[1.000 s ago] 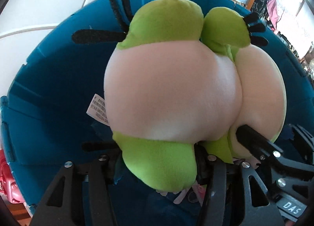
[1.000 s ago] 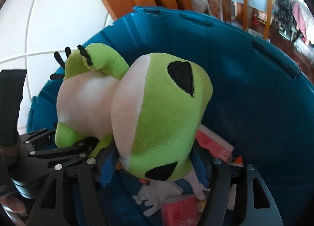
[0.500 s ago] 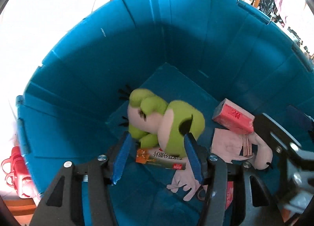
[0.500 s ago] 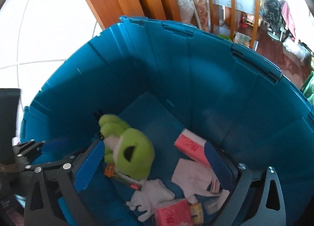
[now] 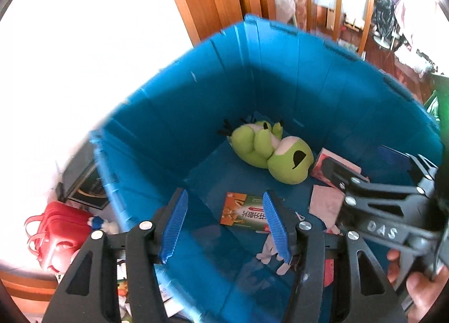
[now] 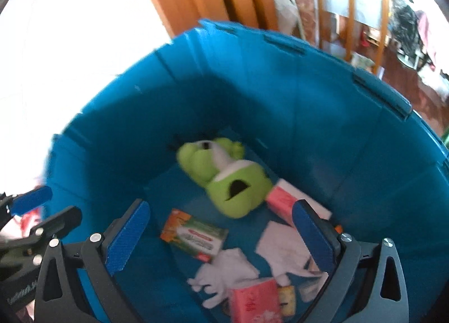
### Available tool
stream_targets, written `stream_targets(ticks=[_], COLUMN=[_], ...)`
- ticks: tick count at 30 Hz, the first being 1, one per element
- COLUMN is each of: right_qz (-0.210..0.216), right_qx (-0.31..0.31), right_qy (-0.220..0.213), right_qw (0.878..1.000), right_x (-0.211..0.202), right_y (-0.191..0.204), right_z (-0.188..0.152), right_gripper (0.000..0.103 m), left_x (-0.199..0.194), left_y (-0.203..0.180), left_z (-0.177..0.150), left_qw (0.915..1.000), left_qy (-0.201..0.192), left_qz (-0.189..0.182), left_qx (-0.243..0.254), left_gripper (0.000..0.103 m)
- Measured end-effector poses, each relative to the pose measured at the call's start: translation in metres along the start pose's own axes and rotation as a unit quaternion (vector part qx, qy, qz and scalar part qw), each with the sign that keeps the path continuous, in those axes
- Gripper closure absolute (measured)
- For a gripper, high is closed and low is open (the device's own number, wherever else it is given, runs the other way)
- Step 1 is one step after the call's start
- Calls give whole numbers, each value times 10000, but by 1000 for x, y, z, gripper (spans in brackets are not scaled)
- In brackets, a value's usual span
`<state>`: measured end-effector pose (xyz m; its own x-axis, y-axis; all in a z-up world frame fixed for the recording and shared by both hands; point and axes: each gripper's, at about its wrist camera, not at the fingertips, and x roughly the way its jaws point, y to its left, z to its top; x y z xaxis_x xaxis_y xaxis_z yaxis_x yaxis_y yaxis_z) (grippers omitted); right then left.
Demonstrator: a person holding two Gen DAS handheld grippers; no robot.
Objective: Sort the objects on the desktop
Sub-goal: 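Withdraw both tools from the crate and move to the pile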
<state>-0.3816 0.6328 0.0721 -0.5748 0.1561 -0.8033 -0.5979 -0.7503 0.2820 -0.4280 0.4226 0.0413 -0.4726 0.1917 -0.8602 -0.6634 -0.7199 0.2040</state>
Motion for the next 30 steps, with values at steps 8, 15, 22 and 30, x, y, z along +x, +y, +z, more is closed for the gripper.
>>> stream_targets(ticks=[8,15,22,30], right_qz=[829,1087,1571,2021], right_qx=[-398,-1278,-2177,-2919], right_qy=[-302,-1016,-1512,-1142], right_qw=[9953,9806,9514,9279], right_x=[-63,-137,-162,-130], right_y=[45,108,174,242], right_z=[-21,-71,-154,-238], right_gripper=[0,0,0,0], left_x=[-87,-137,-150,-130], left_y=[39,77,105,159], left_z=[-74,-165,-278,-399], left_qw=[9940,9704,9387,9180], left_qy=[-955,-1766,-2226,-1799], left_qz=[258,1094,1640,1955], left_qx=[-459,-1232,-2058,-2945], left_gripper=[43,25,21,21])
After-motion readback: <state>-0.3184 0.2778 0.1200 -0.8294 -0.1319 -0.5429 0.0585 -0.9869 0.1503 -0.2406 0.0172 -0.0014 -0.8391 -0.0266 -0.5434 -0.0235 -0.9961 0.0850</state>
